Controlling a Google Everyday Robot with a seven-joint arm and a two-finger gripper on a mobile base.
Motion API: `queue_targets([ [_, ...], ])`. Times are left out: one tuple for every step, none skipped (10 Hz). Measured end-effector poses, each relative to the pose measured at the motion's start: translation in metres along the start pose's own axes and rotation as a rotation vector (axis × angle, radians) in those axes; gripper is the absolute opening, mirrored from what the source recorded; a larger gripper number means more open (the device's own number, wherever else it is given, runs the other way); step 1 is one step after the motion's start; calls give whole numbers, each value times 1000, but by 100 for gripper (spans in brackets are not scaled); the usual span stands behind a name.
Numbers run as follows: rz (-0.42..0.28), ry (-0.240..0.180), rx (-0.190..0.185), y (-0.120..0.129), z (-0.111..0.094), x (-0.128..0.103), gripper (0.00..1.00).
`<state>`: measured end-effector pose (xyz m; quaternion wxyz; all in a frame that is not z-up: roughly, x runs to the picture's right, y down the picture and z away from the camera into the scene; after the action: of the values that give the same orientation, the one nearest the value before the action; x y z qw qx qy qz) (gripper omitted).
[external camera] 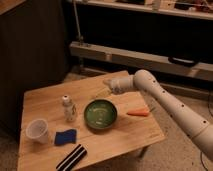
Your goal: Place the pepper in the ceramic cup
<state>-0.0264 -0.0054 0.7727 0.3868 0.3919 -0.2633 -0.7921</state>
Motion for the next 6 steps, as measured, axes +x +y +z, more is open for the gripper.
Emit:
queue_targets([
  [-3,-3,-2,0,-1,0,80],
  [-10,-11,-7,1,-2,1,80],
  [-40,-35,-30,4,-7,4,80],
  [-70,-65,-58,10,-19,9,80],
  [-102,-91,-84,15,-33,18,80],
  [-148,-133,-120,19,-55,34,80],
])
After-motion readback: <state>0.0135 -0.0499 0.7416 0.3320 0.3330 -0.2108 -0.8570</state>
